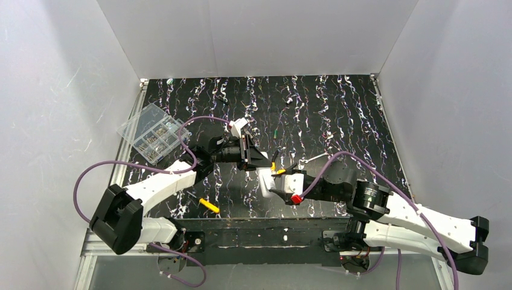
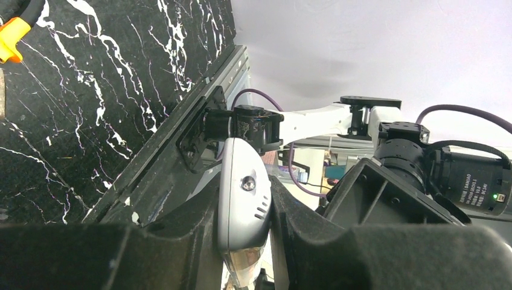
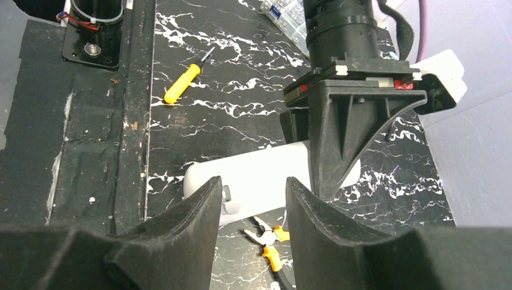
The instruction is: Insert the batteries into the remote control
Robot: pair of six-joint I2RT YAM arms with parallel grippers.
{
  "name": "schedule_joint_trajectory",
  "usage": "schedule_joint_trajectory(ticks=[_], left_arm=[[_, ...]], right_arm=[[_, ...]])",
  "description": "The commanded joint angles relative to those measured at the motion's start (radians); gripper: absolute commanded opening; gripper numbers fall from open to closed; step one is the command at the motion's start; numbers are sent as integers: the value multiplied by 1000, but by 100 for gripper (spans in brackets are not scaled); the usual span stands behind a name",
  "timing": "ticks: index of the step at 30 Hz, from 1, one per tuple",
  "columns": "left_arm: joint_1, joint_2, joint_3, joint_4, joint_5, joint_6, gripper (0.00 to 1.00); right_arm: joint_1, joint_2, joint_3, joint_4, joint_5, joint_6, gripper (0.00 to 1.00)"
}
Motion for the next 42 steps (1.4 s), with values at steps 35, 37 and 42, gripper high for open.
schedule_joint_trajectory(ticks=[35,37,42], left_arm=[[-20,18,34,50,60,-19,0],[-21,18,35,45,60,-19,0],[-22,14,37,31,58,-11,0]], right_arm=[[-2,-36,-52,34,6,75,62],[-2,-36,-49,27,2,77,63],[-2,-39,-35,27,-28,100,69]])
